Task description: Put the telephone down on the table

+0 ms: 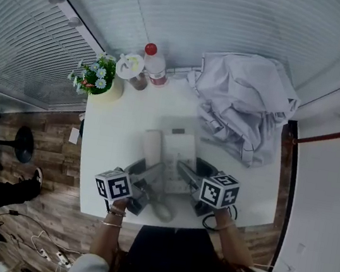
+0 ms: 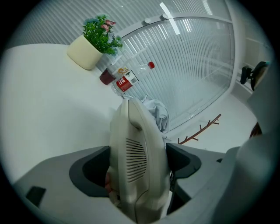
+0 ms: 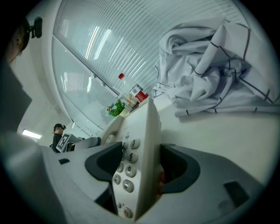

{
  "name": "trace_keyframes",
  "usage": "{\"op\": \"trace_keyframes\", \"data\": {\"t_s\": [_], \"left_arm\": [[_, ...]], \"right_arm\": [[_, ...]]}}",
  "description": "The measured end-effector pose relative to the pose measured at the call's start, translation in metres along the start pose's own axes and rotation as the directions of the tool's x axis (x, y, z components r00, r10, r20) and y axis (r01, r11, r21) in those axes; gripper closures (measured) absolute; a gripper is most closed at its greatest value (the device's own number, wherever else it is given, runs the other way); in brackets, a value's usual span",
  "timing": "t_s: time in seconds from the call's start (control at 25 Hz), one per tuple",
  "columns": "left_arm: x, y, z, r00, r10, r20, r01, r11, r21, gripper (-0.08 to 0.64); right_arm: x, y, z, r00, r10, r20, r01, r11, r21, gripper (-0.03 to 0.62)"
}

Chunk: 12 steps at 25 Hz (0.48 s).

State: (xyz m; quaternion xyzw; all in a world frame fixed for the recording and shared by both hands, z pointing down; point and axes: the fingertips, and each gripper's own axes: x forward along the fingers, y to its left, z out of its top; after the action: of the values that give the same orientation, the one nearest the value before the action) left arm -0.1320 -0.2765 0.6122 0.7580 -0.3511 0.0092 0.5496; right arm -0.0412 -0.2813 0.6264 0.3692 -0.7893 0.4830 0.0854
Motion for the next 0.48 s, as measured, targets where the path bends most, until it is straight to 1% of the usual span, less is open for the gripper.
{"op": "trace_keyframes", "data": {"t_s": [0.48], "left_arm": [[0.0021,0.0057,-0.0029,1.0,0.008,-0.012,-0.008,1.0,0.001,0.163]], "right_arm": [[0.004,-0.004,-0.0046,1.0,-0.008,-0.013,0.008,1.0,0.007,0.314]]}}
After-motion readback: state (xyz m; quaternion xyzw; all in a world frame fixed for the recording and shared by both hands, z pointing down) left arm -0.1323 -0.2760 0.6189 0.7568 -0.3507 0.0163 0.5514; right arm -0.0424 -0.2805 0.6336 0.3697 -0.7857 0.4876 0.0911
